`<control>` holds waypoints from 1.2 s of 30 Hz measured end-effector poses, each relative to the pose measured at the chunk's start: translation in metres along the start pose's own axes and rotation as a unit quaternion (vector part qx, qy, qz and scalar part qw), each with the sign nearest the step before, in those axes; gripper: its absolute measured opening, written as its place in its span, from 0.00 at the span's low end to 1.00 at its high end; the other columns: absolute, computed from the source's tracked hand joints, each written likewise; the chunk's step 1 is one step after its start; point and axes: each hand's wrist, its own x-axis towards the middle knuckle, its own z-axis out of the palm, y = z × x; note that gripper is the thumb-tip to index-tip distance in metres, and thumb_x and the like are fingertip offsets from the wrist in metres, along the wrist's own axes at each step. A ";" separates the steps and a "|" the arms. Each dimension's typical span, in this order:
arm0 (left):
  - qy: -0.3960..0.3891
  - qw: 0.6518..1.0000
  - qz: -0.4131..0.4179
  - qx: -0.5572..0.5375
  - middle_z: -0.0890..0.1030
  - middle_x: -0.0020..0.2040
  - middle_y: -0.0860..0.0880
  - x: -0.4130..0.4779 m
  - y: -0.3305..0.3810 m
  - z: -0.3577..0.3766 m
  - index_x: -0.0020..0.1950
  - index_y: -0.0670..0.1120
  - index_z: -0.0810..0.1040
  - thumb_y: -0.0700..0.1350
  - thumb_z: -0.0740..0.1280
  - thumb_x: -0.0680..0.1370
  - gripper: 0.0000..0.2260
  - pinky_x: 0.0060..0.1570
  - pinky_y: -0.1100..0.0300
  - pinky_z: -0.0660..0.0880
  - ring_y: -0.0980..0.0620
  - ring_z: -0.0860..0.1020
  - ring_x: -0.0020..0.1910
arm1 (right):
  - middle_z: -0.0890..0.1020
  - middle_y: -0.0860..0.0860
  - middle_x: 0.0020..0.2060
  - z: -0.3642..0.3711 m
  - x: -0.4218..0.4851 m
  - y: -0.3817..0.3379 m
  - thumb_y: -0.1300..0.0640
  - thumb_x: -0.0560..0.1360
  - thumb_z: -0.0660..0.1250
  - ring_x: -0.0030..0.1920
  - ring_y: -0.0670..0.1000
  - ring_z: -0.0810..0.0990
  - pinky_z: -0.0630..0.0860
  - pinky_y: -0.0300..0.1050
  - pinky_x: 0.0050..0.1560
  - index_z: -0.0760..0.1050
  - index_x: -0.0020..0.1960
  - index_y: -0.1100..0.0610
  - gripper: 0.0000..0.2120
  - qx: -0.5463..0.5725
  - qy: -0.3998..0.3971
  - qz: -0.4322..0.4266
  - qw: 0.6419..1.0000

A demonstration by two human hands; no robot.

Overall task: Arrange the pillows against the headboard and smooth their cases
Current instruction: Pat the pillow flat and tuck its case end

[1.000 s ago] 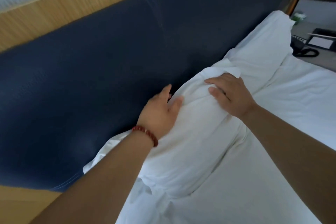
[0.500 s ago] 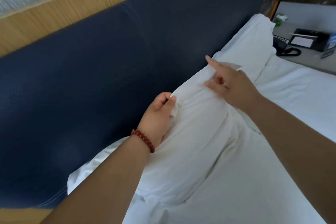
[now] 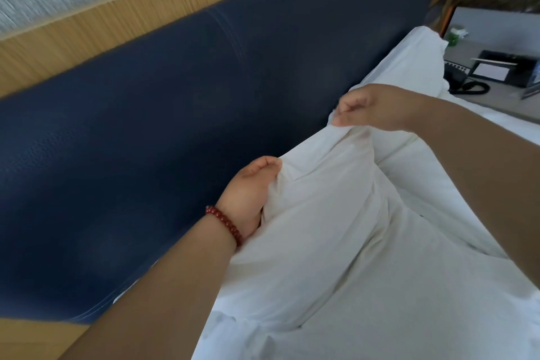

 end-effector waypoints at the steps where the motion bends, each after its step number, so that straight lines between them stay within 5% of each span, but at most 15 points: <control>1: -0.008 1.000 -0.008 -0.004 0.84 0.48 0.44 0.000 0.001 0.000 0.47 0.47 0.82 0.45 0.63 0.82 0.09 0.56 0.47 0.78 0.46 0.81 0.48 | 0.79 0.44 0.38 -0.004 0.000 -0.002 0.46 0.72 0.74 0.38 0.43 0.74 0.69 0.44 0.45 0.77 0.41 0.53 0.12 -0.011 -0.024 0.009 1.000; 3: -0.023 0.999 -0.020 -0.016 0.84 0.50 0.44 -0.004 0.002 0.000 0.51 0.44 0.81 0.44 0.62 0.82 0.08 0.53 0.50 0.79 0.47 0.82 0.47 | 0.81 0.48 0.45 -0.012 -0.002 -0.004 0.47 0.71 0.75 0.45 0.45 0.76 0.70 0.42 0.47 0.81 0.48 0.45 0.07 -0.009 -0.085 0.042 0.995; 6: -0.034 0.997 -0.031 -0.057 0.84 0.50 0.44 -0.008 0.000 -0.003 0.53 0.42 0.80 0.43 0.63 0.82 0.08 0.51 0.51 0.80 0.47 0.82 0.47 | 0.83 0.38 0.48 -0.025 -0.006 -0.002 0.52 0.72 0.74 0.51 0.45 0.78 0.71 0.39 0.49 0.84 0.48 0.44 0.05 0.017 -0.127 0.071 0.989; 10: -0.049 0.993 -0.047 -0.093 0.84 0.54 0.41 -0.013 0.000 -0.013 0.59 0.39 0.79 0.45 0.64 0.81 0.12 0.50 0.50 0.81 0.44 0.83 0.50 | 0.82 0.36 0.55 -0.035 -0.006 0.007 0.57 0.73 0.73 0.59 0.41 0.78 0.70 0.41 0.54 0.82 0.41 0.50 0.03 0.090 -0.034 0.059 0.994; 13: -0.071 0.990 -0.040 -0.111 0.84 0.53 0.41 -0.017 0.003 -0.016 0.57 0.39 0.79 0.44 0.63 0.81 0.10 0.48 0.50 0.81 0.44 0.83 0.49 | 0.81 0.42 0.43 -0.033 -0.007 0.013 0.57 0.73 0.73 0.49 0.50 0.78 0.72 0.42 0.49 0.77 0.43 0.53 0.04 0.167 -0.012 0.052 0.985; 16: -0.076 0.993 -0.013 -0.091 0.85 0.47 0.42 -0.021 0.006 -0.021 0.51 0.41 0.80 0.43 0.64 0.80 0.08 0.42 0.52 0.81 0.46 0.84 0.43 | 0.80 0.42 0.36 -0.035 -0.014 0.013 0.64 0.74 0.71 0.42 0.46 0.80 0.76 0.38 0.45 0.79 0.53 0.49 0.12 0.194 -0.051 0.067 0.977; 18: -0.067 0.996 0.005 -0.066 0.84 0.43 0.44 -0.023 0.007 -0.025 0.47 0.42 0.81 0.43 0.65 0.80 0.07 0.40 0.54 0.80 0.47 0.83 0.39 | 0.85 0.45 0.44 -0.036 -0.018 0.015 0.66 0.74 0.70 0.50 0.47 0.83 0.79 0.38 0.50 0.80 0.56 0.51 0.14 0.206 -0.061 0.090 0.973; 20: -0.036 0.999 0.039 -0.002 0.81 0.37 0.47 -0.024 0.009 -0.029 0.43 0.44 0.81 0.45 0.67 0.79 0.08 0.36 0.56 0.76 0.48 0.77 0.34 | 0.85 0.47 0.52 -0.037 -0.022 0.018 0.65 0.77 0.67 0.58 0.49 0.82 0.78 0.40 0.58 0.82 0.49 0.54 0.08 0.254 -0.013 0.086 0.963; 23: 0.019 0.989 0.086 0.123 0.73 0.29 0.53 -0.021 0.010 -0.037 0.41 0.46 0.80 0.50 0.69 0.78 0.10 0.31 0.58 0.68 0.52 0.68 0.28 | 0.85 0.47 0.53 -0.030 -0.021 0.025 0.55 0.78 0.67 0.59 0.49 0.81 0.72 0.47 0.66 0.82 0.47 0.52 0.05 0.344 0.049 0.070 0.935; 25: 0.019 0.993 0.072 0.093 0.80 0.35 0.46 -0.020 0.014 -0.036 0.44 0.42 0.81 0.51 0.69 0.78 0.12 0.36 0.53 0.73 0.45 0.74 0.34 | 0.85 0.50 0.52 -0.017 -0.020 0.023 0.54 0.81 0.64 0.57 0.51 0.82 0.74 0.48 0.63 0.83 0.47 0.53 0.10 0.403 0.066 0.078 0.910; 30: 0.041 0.998 -0.035 -0.038 0.85 0.41 0.43 -0.013 0.017 -0.018 0.51 0.40 0.81 0.47 0.67 0.80 0.10 0.38 0.54 0.81 0.47 0.84 0.37 | 0.80 0.57 0.56 0.017 0.004 0.015 0.49 0.80 0.64 0.53 0.52 0.79 0.80 0.43 0.46 0.78 0.59 0.58 0.14 0.293 0.190 0.178 0.920; 33: 0.137 0.983 -0.012 0.120 0.85 0.43 0.41 -0.001 0.011 -0.019 0.47 0.46 0.83 0.53 0.70 0.77 0.11 0.44 0.46 0.83 0.44 0.82 0.39 | 0.77 0.60 0.61 0.026 0.016 0.017 0.51 0.78 0.68 0.49 0.51 0.75 0.80 0.47 0.52 0.77 0.55 0.58 0.12 0.260 0.216 0.219 0.916; 36: 0.177 0.962 0.007 0.207 0.77 0.33 0.44 -0.004 0.006 -0.022 0.44 0.42 0.82 0.58 0.72 0.73 0.18 0.30 0.59 0.76 0.49 0.73 0.31 | 0.79 0.64 0.59 0.030 0.025 0.025 0.49 0.75 0.72 0.45 0.53 0.75 0.78 0.54 0.60 0.73 0.61 0.68 0.26 0.237 0.212 0.243 0.916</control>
